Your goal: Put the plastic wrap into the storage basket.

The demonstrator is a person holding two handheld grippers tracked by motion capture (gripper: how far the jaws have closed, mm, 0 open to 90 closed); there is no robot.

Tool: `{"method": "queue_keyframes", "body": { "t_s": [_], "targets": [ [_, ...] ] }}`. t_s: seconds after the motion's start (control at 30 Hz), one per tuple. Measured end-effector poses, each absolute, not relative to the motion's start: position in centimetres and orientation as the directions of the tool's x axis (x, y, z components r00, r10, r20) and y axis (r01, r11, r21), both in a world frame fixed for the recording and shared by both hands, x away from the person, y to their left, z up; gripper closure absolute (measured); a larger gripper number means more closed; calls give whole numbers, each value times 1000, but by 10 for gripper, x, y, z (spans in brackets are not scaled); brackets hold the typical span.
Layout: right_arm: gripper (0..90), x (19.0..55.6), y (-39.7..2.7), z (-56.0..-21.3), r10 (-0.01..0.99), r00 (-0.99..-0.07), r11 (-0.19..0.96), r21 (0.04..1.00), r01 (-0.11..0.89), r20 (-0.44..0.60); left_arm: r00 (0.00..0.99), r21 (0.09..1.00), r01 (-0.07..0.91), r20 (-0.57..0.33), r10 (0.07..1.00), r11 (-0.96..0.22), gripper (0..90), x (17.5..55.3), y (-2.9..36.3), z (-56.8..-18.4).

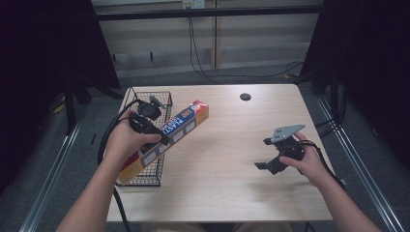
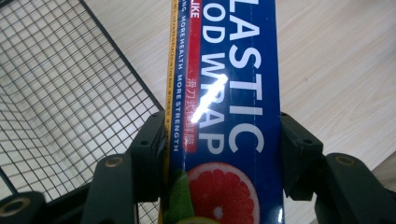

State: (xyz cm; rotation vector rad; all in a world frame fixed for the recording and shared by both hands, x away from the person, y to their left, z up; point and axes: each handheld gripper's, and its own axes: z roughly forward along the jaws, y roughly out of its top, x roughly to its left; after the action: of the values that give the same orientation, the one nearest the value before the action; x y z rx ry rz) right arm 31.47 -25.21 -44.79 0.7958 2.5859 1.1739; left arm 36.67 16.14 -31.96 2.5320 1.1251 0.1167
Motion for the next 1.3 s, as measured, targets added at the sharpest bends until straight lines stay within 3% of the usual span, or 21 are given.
{"method": "queue_keyframes", "body": {
  "t_s": [0.77, 1.3],
  "targets": [
    [2, 312, -255, -449, 543, -838, 543, 740, 397, 50, 577, 361, 775, -68, 814, -519, 442, 375, 191, -316],
    [2, 313, -260, -455, 552, -831, 535, 737, 413, 65, 446, 377, 841, -77, 892, -388, 443, 383, 210, -320]
  ]
}}
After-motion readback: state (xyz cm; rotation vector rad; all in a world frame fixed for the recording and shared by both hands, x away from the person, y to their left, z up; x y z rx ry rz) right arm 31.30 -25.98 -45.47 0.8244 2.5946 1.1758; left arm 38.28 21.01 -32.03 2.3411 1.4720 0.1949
